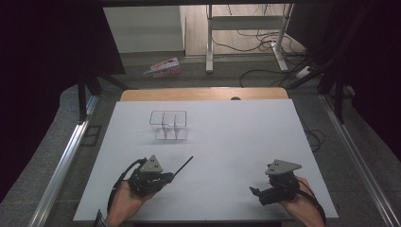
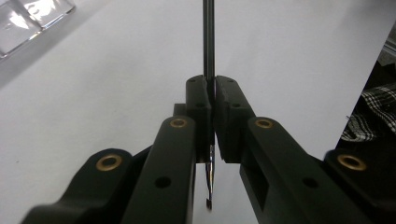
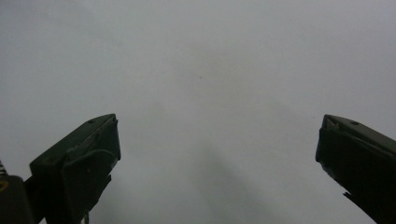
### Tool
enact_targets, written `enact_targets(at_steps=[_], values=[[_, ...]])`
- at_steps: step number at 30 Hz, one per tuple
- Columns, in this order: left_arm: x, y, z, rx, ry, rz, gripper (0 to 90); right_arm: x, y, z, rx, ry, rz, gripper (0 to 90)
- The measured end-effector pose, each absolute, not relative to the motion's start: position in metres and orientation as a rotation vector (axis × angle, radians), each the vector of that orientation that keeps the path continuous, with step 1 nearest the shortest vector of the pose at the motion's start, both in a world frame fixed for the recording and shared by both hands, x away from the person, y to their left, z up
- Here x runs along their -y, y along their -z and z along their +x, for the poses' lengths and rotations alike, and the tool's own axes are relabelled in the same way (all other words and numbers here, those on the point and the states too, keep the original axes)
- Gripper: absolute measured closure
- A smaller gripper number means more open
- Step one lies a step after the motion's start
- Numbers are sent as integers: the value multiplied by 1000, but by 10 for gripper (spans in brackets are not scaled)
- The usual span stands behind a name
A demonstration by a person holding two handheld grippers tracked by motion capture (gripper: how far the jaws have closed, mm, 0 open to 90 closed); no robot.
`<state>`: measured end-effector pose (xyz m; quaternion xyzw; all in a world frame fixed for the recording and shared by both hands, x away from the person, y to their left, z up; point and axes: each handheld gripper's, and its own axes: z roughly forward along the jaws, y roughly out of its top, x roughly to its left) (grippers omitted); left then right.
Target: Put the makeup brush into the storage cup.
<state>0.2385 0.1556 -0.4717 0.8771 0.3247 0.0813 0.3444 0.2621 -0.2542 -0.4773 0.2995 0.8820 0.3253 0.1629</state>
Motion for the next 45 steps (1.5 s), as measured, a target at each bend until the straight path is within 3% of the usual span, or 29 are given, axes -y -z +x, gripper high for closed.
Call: enact_targets(at_steps=[45], values=[[-97,467,259,-595,-78,2399,855,187,461,267,-2574,-896,618,0]])
